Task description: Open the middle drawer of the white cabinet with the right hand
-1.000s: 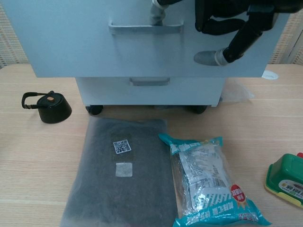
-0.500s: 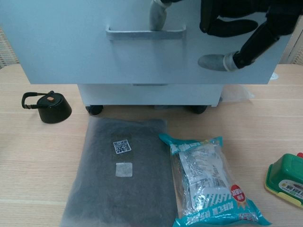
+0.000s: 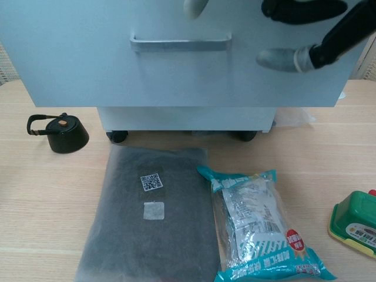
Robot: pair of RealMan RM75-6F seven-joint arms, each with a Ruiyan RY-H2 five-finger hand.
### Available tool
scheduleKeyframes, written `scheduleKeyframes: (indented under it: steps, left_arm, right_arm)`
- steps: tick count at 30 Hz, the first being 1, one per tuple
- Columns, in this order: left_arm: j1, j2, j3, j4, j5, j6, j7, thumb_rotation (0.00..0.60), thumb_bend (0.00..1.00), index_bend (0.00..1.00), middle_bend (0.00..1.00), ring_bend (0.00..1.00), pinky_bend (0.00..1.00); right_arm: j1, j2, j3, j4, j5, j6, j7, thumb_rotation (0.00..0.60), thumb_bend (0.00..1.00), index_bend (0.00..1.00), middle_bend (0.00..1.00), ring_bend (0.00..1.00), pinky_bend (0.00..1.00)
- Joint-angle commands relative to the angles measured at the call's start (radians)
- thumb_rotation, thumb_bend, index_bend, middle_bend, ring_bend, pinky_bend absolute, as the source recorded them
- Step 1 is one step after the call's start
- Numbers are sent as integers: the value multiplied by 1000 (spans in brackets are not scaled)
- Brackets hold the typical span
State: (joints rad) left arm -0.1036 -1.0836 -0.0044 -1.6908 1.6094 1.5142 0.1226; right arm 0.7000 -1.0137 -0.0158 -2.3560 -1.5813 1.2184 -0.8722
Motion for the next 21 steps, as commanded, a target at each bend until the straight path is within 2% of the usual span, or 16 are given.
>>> scheduleKeyframes:
  steps: [1,7,14,17,21]
  left_arm:
    - [0,2,0,-3,1,0,2,600,325,89,2,29,112]
    - [1,6,-1,-3,-3,0,-3,600,325,89,2,29,112]
    - [1,8,-4,2,-11,-3,-12,600,325,88,2,29,112]
    - [-2,7,-5,4,-15,-8,-12,600,325,88,2,29,112]
    - [-3,1,-8,4,-16,-8,-11,600,325,88,2,29,112]
  right_arm:
    - [-43,29,11,0,-52,46,38,600,315,234,854,904,775]
    - [-155,122,-17,0,-161,159,136,600,315,234,792,828,775]
    - [-355,306,-103,0,-257,356,321,600,315,234,737,778,775]
    - [-453,360,-138,43,-260,445,380,600,315,234,718,755,775]
    - [-538,361,-155,139,-200,506,474,600,315,234,667,690,747]
